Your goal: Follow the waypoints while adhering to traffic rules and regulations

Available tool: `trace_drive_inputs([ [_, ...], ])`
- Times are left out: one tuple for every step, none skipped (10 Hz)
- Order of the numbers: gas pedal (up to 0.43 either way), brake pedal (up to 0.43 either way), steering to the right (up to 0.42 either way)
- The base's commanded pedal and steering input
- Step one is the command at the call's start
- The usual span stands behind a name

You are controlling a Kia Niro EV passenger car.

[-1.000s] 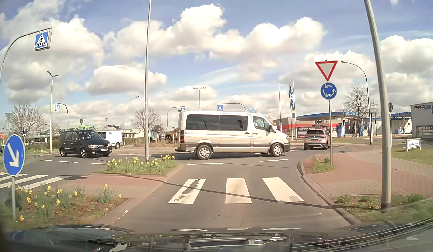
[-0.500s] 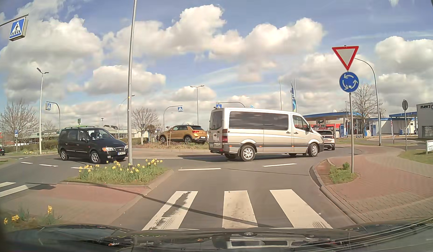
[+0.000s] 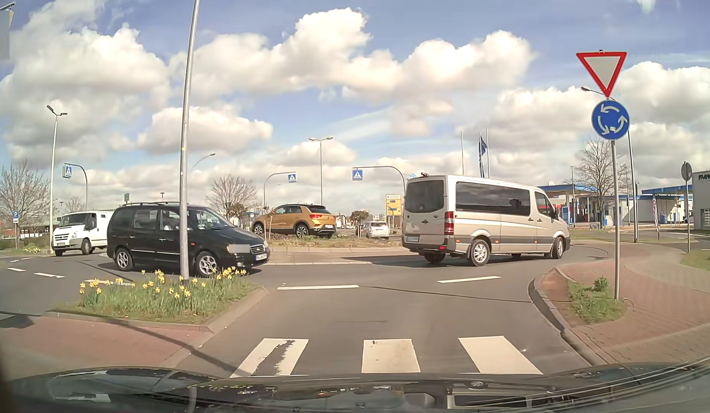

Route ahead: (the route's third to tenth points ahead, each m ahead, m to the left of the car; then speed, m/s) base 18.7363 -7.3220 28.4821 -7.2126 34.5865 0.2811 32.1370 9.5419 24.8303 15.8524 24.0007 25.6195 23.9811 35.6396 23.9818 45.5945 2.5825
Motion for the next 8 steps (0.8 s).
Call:
trace_drive_inputs([
  [0.0,0.098,0.019],
  [0.0,0.049,0.022],
  [0.0,0.018,0.029],
  [0.0,0.0,0.032],
  [0.0,0.0,0.034],
  [0.0,0.0,0.035],
  [0.0,0.0,0.035],
  [0.0,0.0,0.035],
])
